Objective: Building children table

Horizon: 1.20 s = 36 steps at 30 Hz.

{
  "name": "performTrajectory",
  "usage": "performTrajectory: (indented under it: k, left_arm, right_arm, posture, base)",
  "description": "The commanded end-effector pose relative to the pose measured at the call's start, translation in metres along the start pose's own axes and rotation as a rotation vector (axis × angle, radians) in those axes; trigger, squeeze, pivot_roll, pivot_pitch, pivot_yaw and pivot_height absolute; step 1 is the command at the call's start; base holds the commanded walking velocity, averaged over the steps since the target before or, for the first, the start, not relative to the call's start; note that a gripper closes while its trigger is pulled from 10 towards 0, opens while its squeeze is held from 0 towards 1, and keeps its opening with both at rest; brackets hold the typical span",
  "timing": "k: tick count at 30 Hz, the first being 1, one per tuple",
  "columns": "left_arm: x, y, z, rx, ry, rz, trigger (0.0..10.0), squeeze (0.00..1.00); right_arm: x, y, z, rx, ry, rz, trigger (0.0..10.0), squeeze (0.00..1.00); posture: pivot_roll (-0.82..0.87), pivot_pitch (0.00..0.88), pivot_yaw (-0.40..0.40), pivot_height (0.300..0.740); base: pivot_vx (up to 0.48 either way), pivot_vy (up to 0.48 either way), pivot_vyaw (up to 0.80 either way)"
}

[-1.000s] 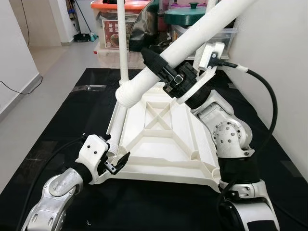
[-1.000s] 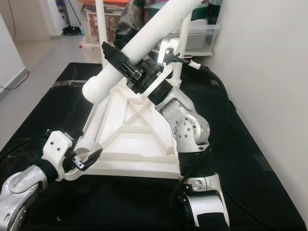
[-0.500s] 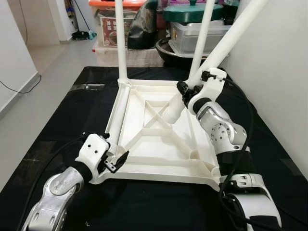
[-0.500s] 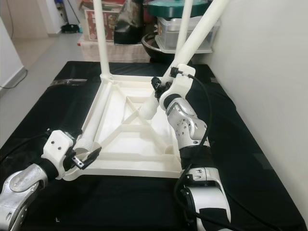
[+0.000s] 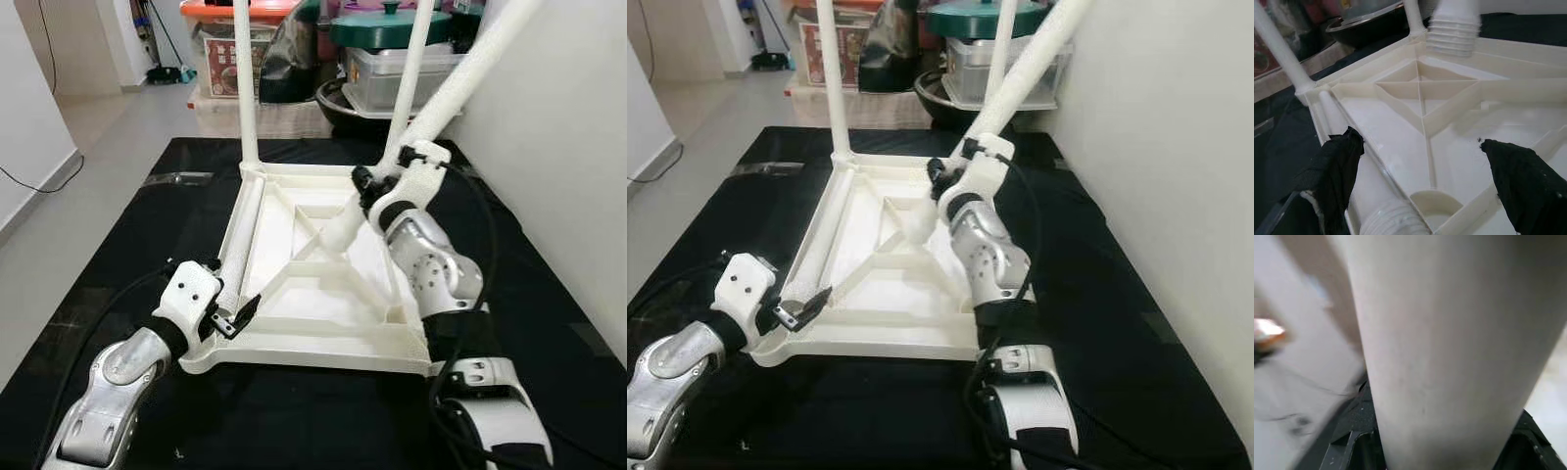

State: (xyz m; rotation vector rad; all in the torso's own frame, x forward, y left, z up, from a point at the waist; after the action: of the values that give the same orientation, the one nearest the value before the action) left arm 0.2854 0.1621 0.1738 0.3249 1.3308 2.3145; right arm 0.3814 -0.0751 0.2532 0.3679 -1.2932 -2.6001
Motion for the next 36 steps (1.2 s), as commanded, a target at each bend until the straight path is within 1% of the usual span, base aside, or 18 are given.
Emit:
performTrajectory:
  k: [1, 2, 3, 6, 7, 8, 12, 15, 16, 17, 18, 21, 22, 23, 27, 30, 35, 36]
  left_arm:
    - [-0.007, 0.002, -0.001, -0.007, -0.044, -0.018, 10.0, 0.00]
    - [-0.007, 0.002, -0.001, -0.007, -0.044, -0.018, 10.0, 0.00]
    - [-0.009, 0.002, -0.001, -0.015, -0.049, -0.021, 10.0, 0.00]
    - [-0.014, 0.004, 0.004, -0.039, -0.044, -0.025, 10.0, 0.00]
    - [-0.017, 0.002, 0.010, -0.058, -0.013, -0.012, 10.0, 0.00]
    - [-0.018, 0.002, 0.013, -0.062, -0.001, -0.007, 10.0, 0.00]
    - [-0.020, 0.002, 0.018, -0.082, 0.036, 0.002, 10.0, 0.00]
    - [-0.022, 0.003, 0.021, -0.076, 0.070, -0.001, 10.0, 0.00]
    - [-0.024, 0.003, 0.020, -0.068, 0.073, -0.007, 10.0, 0.00]
    - [-0.024, 0.003, 0.020, -0.068, 0.073, -0.007, 10.0, 0.00]
    - [-0.029, 0.004, 0.018, -0.053, 0.073, -0.017, 10.0, 0.00]
    - [-0.029, 0.004, 0.018, -0.053, 0.073, -0.017, 10.0, 0.00]
    - [-0.036, 0.007, 0.017, -0.033, 0.078, -0.036, 10.0, 0.00]
    - [-0.039, 0.008, 0.017, -0.026, 0.082, -0.044, 10.0, 0.00]
    - [-0.044, 0.011, 0.018, -0.025, 0.084, -0.062, 10.0, 0.00]
    - [-0.049, 0.016, 0.013, -0.018, 0.061, -0.084, 10.0, 0.00]
    - [-0.051, 0.016, 0.010, -0.016, 0.052, -0.090, 10.0, 0.00]
    - [-0.052, 0.015, 0.010, -0.016, 0.051, -0.091, 4.3, 0.00]
  right_arm:
    - [0.004, -0.014, 0.028, 0.009, 0.145, 0.053, 0.0, 0.00]
    - [0.004, -0.014, 0.028, 0.009, 0.145, 0.053, 0.0, 0.00]
    - [0.006, -0.017, 0.034, 0.004, 0.167, 0.061, 0.0, 0.00]
    - [0.011, -0.025, 0.051, 0.001, 0.255, 0.086, 0.0, 0.00]
    - [0.014, -0.032, 0.062, 0.026, 0.307, 0.108, 0.0, 0.00]
    - [0.015, -0.034, 0.064, 0.036, 0.319, 0.114, 0.0, 0.00]
    - [0.017, -0.037, 0.066, 0.032, 0.327, 0.124, 0.0, 0.00]
    - [0.019, -0.041, 0.070, 0.022, 0.351, 0.136, 0.0, 0.00]
    - [0.023, -0.043, 0.074, 0.018, 0.380, 0.144, 0.0, 0.00]
    - [0.023, -0.043, 0.074, 0.018, 0.380, 0.144, 0.0, 0.00]
    - [0.029, -0.046, 0.082, 0.011, 0.434, 0.158, 0.0, 0.00]
    - [0.029, -0.046, 0.082, 0.011, 0.434, 0.158, 0.0, 0.00]
    - [0.033, -0.048, 0.088, -0.003, 0.473, 0.175, 0.0, 0.00]
    - [0.035, -0.050, 0.089, -0.006, 0.486, 0.181, 0.0, 0.00]
    - [0.038, -0.052, 0.093, -0.011, 0.521, 0.197, 0.0, 0.00]
    - [0.044, -0.058, 0.100, -0.024, 0.564, 0.230, 0.0, 0.00]
    - [0.046, -0.061, 0.102, -0.021, 0.573, 0.241, 0.0, 0.00]
    - [0.046, -0.061, 0.102, -0.021, 0.573, 0.242, 0.0, 0.00]
  posture:
    - [0.09, 0.000, -0.010, 0.740]
    - [0.09, 0.000, -0.010, 0.740]
    - [0.09, 0.000, -0.008, 0.740]
    - [0.09, 0.000, -0.004, 0.740]
    - [0.08, 0.000, 0.002, 0.740]
    - [0.08, 0.000, 0.002, 0.740]
    - [0.08, 0.000, -0.001, 0.740]
    - [0.08, 0.000, -0.004, 0.740]
    - [0.08, 0.000, -0.002, 0.740]
    - [0.08, 0.000, -0.002, 0.740]
    - [0.07, 0.000, 0.000, 0.740]
    - [0.07, 0.000, 0.000, 0.740]
    - [0.07, 0.000, 0.000, 0.740]
    - [0.07, 0.000, 0.000, 0.740]
    - [0.07, 0.000, 0.001, 0.740]
    - [0.07, 0.000, 0.004, 0.740]
    - [0.06, 0.000, 0.006, 0.740]
    - [0.06, 0.000, 0.006, 0.740]
  base:
    - [0.000, 0.000, 0.00]
    - [0.000, 0.000, 0.00]
    - [0.000, 0.000, 0.00]
    - [0.000, 0.000, 0.00]
    - [0.000, 0.000, 0.00]
    - [0.000, 0.000, 0.00]
    - [0.000, 0.000, 0.00]
    - [0.000, 0.000, 0.00]
    - [0.000, 0.000, 0.00]
    - [0.000, 0.000, 0.00]
    - [0.000, 0.000, 0.00]
    - [0.000, 0.000, 0.00]
    - [0.000, 0.000, 0.00]
    - [0.000, 0.000, 0.00]
    - [0.000, 0.000, 0.00]
    - [0.000, 0.000, 0.00]
    - [0.000, 0.000, 0.00]
    - [0.000, 0.000, 0.00]
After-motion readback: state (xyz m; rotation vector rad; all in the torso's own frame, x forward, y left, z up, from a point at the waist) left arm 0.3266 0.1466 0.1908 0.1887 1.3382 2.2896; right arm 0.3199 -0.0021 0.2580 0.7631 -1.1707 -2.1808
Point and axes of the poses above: a point about 5 cm out from each wrist's last joint towards the gripper, its own x axis pointing back from the gripper into the wrist, its own y axis along the axis of the wrist's last joint, z = x × y, the point moved 1 cm from there along -x, pointing out of the wrist towards the gripper, and after that the axes turned 10 degrees about -x, right-handed, at the moved point
